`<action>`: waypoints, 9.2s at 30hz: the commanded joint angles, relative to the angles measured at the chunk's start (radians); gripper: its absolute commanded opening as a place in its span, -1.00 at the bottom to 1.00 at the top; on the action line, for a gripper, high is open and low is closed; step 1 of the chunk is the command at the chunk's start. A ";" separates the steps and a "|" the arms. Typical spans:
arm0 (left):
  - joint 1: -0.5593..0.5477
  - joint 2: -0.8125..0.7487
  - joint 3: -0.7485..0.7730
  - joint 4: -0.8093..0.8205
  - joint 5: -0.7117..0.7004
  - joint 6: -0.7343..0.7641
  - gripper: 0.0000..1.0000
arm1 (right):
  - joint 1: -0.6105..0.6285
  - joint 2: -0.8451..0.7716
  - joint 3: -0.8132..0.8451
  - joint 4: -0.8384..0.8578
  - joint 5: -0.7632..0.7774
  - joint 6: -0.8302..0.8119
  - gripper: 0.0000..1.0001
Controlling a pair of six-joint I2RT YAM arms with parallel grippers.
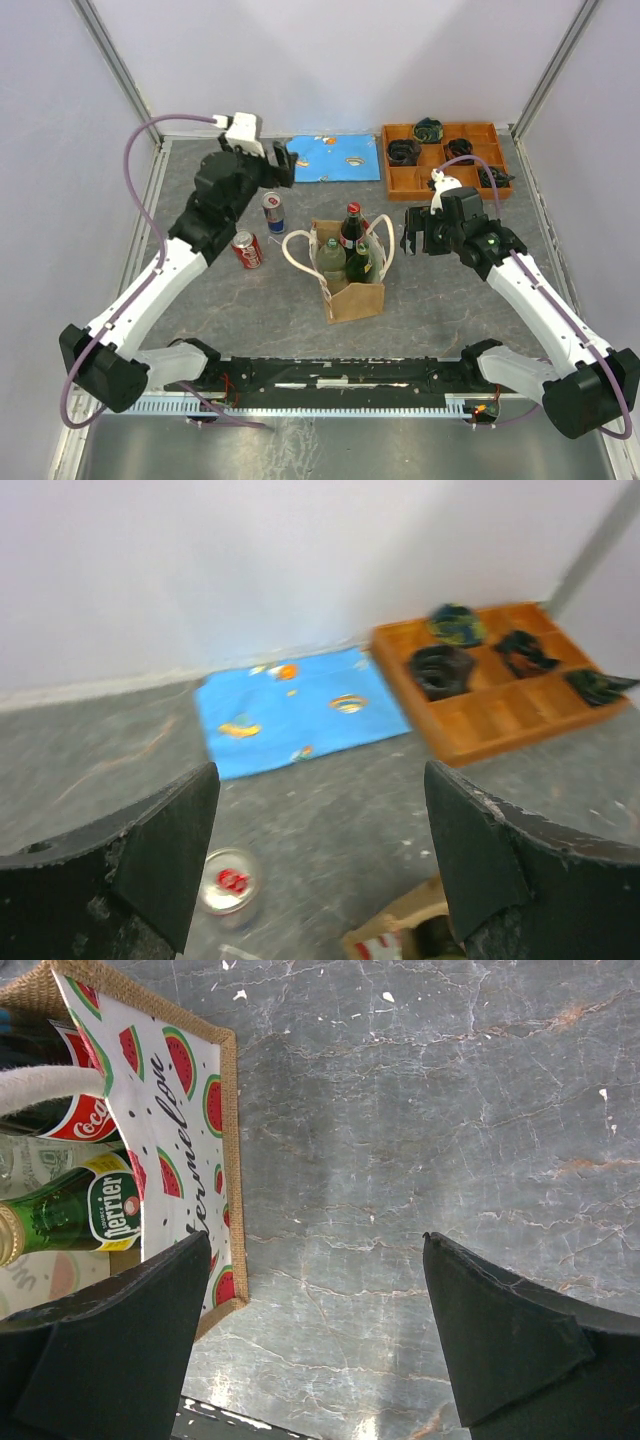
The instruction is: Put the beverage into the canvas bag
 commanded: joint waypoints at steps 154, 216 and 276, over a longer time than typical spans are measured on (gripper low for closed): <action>-0.395 0.379 0.142 -0.721 0.308 0.474 -0.95 | -0.010 -0.243 -0.082 -0.165 0.095 -0.031 0.92; 0.278 -0.048 -0.281 -0.041 0.175 -0.064 0.99 | -0.014 -0.117 -0.040 -0.127 0.033 -0.034 0.92; 0.260 0.085 0.053 0.091 0.370 -0.019 -0.95 | -0.015 -0.009 -0.009 -0.101 0.022 -0.013 0.91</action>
